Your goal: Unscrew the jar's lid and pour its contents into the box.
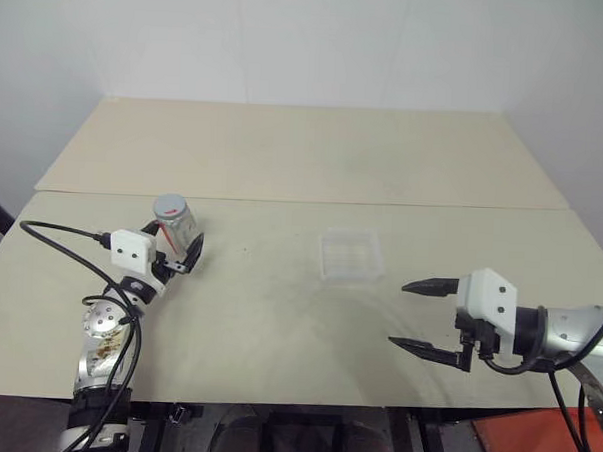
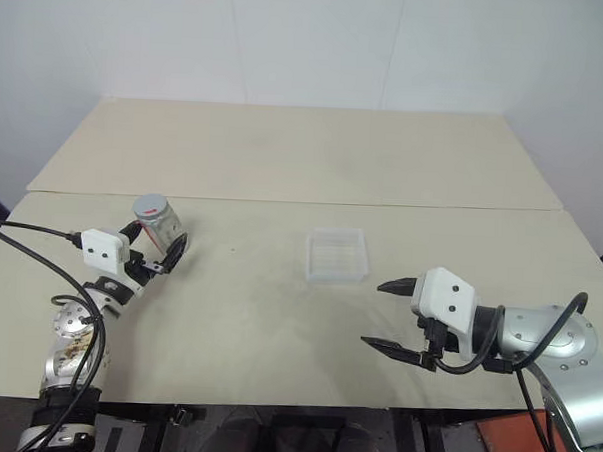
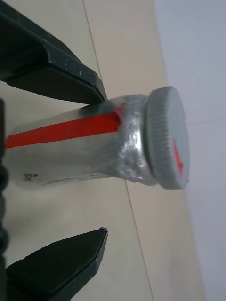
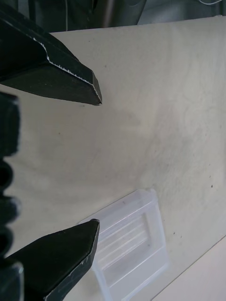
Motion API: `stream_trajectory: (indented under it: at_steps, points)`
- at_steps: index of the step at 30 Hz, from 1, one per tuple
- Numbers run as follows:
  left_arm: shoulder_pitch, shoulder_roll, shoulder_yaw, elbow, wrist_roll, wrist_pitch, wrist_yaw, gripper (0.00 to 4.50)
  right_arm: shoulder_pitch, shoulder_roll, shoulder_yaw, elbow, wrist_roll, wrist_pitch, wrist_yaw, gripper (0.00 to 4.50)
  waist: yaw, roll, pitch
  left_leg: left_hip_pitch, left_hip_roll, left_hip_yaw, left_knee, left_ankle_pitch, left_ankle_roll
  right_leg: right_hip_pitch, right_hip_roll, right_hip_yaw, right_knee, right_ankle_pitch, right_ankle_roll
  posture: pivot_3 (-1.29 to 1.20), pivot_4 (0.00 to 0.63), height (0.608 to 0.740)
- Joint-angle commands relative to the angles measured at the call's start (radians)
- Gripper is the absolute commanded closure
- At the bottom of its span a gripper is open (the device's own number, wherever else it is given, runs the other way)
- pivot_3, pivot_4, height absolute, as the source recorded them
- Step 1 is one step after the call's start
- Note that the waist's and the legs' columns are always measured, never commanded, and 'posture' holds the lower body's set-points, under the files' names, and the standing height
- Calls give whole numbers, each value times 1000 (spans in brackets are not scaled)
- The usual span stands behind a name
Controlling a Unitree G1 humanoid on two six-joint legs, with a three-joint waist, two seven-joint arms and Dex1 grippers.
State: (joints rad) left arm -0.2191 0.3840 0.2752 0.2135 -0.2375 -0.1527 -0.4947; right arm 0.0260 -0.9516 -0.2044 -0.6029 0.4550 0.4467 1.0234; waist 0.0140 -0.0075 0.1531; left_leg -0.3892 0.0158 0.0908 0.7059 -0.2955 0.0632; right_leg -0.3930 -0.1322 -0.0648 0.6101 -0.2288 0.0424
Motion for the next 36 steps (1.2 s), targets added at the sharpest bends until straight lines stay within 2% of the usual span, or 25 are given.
stream_trajectory:
  at_steps: [1, 13, 16, 22, 26, 31, 36]
  points:
    - [-10, 24, 15, -1, -22, -28, -22, 30, 9, -10, -48, -38, 19, 5, -10, 0, 0, 0, 0, 0, 0, 0, 0, 0, 0, 0, 0, 0, 0, 0, 0, 0, 150, 740]
    - [-231, 66, -18, 339, -10, -108, -149, 30, 23, -2, -33, -44, 9, 2, -25, 0, 4, -1, 0, 0, -1, 0, 0, 0, 0, 1, 0, -1, 0, 0, 1, 0, 150, 740]
    - [-238, 64, -25, 363, -17, -93, -174, 645, 51, -6, -53, -65, 5, 12, -41, 0, -2, -1, 1, -1, -1, 0, 0, 0, 0, 1, 1, -1, 1, 1, 1, 0, 150, 740]
    - [-206, 62, -11, 345, -38, -74, -170, 2519, 87, -6, -78, -99, 13, 31, -62, 0, -2, -1, 1, -1, 0, 0, 0, 0, 0, 2, 1, -2, 0, 1, 2, 0, 150, 740]
    - [-188, 58, -15, 349, -33, -78, -145, 2526, 75, -3, -67, -103, 11, 42, -73, 0, -2, -1, 1, 1, 0, 0, 0, 0, 0, 2, 1, -1, 0, 1, 2, 0, 150, 740]
    - [-156, 51, -27, 257, -69, -18, -158, 2526, 52, -4, -54, -98, 12, 44, -77, 0, -4, -1, 1, 1, 0, 0, 0, 1, -1, 2, 1, 0, 0, 1, 2, 0, 150, 740]
    - [-71, 84, -92, -100, -198, 210, -270, 2526, -8, 16, -46, -98, 43, 70, -103, 0, -2, -1, 1, 0, 0, 0, 0, 1, -1, 2, 1, -1, 1, 1, 2, 0, 150, 740]
